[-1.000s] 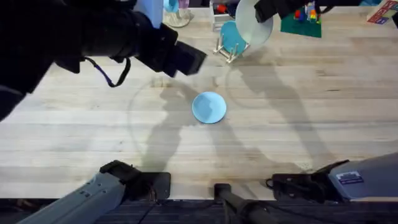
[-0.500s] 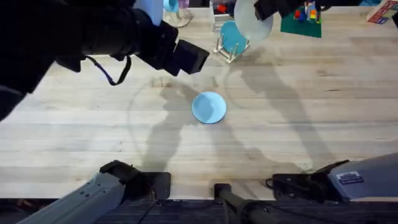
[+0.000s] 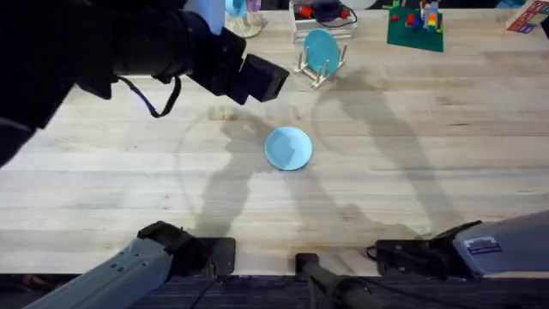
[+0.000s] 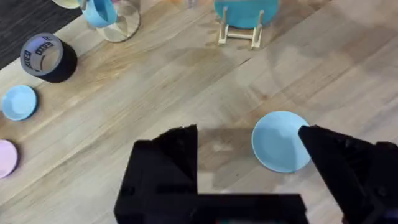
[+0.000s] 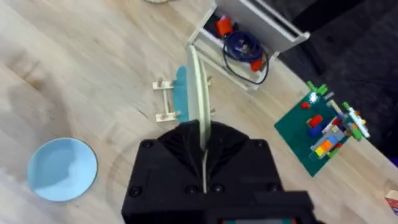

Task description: Pick up the plates from the table one by one and place each into a slot on the dish rack.

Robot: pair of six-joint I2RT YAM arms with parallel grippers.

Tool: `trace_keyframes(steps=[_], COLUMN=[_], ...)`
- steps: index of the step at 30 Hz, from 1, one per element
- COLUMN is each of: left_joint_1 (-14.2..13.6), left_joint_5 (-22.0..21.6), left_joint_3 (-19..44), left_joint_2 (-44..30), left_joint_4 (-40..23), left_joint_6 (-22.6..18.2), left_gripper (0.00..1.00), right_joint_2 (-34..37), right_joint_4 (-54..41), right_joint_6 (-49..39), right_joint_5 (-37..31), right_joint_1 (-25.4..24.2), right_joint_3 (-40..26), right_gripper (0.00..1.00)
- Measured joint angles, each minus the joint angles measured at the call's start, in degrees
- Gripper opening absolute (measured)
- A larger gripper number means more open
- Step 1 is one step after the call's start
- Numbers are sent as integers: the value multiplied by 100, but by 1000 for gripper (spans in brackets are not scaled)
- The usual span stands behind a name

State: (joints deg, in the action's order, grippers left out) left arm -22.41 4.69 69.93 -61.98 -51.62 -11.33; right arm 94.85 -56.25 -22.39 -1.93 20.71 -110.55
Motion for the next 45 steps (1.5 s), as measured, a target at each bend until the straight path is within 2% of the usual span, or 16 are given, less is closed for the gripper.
trace_keyframes(steps=[28,38,45], left_joint_1=[0,0,0], left_joint_5=[0,0,0], left_joint_3=[0,0,0], left_joint_2=[0,0,0], left_joint_4=[-1,0,0], left_joint_6=[0,0,0], left_gripper=[993,993,994], right_joint_2=[358,374,693], right_joint_4=[35,-261,-250], right_joint_6=[-173,-166,-166], right_joint_5=[-39,281,374], right_joint_1=[-101,-101,-101], right_joint_3=[-23,-25,-29], right_gripper=[28,29,29])
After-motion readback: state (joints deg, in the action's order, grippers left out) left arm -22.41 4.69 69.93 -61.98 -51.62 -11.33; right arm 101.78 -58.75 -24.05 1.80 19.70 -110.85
